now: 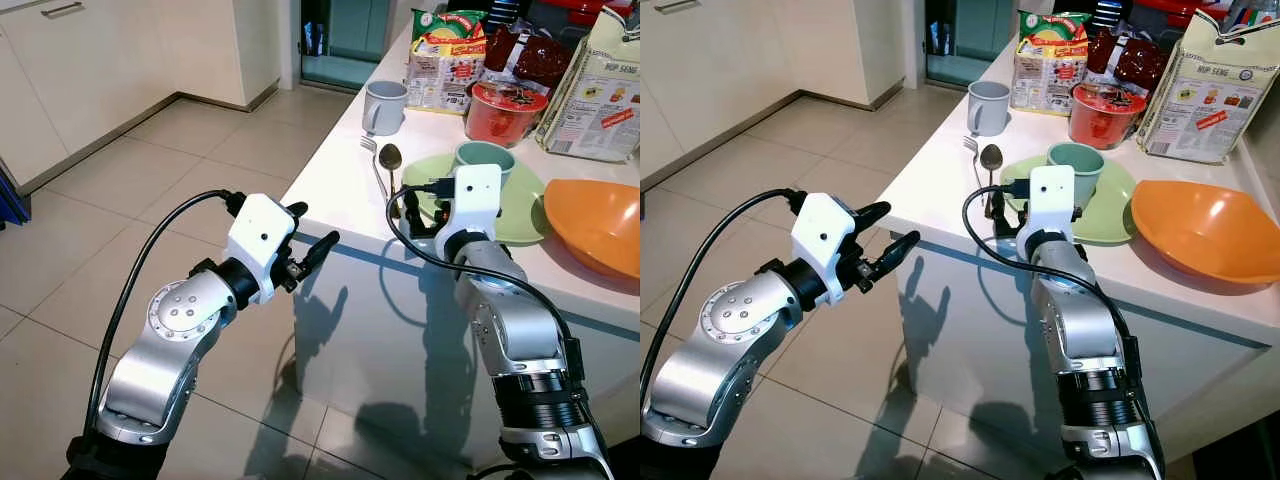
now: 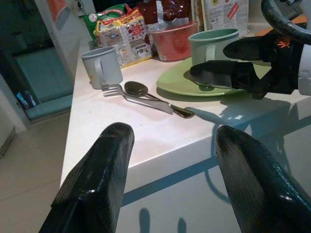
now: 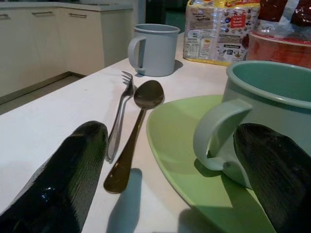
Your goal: Setting the table
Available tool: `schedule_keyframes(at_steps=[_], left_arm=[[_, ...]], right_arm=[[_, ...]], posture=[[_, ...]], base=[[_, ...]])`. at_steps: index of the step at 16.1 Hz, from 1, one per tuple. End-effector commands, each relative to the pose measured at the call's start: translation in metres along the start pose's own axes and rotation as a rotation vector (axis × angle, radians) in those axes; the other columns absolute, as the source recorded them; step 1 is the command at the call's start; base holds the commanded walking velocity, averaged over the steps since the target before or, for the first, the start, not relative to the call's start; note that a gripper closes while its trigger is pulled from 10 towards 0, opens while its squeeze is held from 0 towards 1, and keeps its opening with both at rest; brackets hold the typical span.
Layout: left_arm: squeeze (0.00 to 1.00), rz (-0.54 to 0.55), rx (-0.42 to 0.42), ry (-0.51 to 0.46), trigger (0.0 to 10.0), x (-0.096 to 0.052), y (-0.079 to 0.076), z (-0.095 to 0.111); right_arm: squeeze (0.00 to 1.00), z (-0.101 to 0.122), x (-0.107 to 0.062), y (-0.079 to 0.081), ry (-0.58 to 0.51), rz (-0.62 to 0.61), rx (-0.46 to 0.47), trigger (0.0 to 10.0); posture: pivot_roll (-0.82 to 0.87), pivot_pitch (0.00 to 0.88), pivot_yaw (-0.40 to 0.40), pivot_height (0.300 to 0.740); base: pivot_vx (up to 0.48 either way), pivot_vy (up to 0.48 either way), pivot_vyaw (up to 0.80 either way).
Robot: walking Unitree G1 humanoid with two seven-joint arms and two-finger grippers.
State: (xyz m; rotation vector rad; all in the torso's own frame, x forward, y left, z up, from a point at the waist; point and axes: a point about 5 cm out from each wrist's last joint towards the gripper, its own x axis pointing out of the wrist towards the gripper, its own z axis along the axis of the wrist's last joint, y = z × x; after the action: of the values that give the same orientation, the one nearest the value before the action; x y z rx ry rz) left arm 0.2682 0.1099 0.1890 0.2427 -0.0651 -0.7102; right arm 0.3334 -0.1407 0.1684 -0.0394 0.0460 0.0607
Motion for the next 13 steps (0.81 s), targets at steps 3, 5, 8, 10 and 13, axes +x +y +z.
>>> schedule_keyframes(at_steps=[3, 5, 8, 10, 13], left_arm=[[0.00, -0.025, 0.016, -0.011, 10.0, 0.001, -0.003, 0.006], [0.00, -0.032, 0.018, -0.010, 10.0, 0.001, -0.003, 0.006], [0.00, -0.049, 0.013, -0.026, 10.0, 0.002, -0.004, 0.009], [0.00, -0.068, 0.005, -0.039, 10.0, 0.002, -0.006, 0.012], [0.00, -0.075, 0.006, -0.041, 10.0, 0.002, -0.006, 0.012]], right_arm=[[0.00, 0.000, 0.004, -0.006, 0.016, -0.031, -0.003, 10.0], [0.00, 0.000, 0.013, -0.005, 0.042, -0.017, 0.007, 10.0], [0.00, 0.001, 0.020, -0.002, 0.047, -0.004, 0.002, 10.0], [0.00, 0.000, 0.024, -0.002, 0.052, -0.005, 0.010, 10.0], [0.00, -0.002, 0.030, -0.004, 0.058, -0.016, 0.030, 10.0]], posture=[[0.05, 0.000, 0.003, 0.740], [0.06, 0.000, 0.001, 0.740], [0.06, 0.000, -0.001, 0.740], [0.07, 0.000, 0.000, 0.740], [0.07, 0.000, 0.001, 0.740]], base=[[0.000, 0.000, 0.00], [0.000, 0.000, 0.00], [0.000, 0.000, 0.00], [0.000, 0.000, 0.00], [0.000, 0.000, 0.00]])
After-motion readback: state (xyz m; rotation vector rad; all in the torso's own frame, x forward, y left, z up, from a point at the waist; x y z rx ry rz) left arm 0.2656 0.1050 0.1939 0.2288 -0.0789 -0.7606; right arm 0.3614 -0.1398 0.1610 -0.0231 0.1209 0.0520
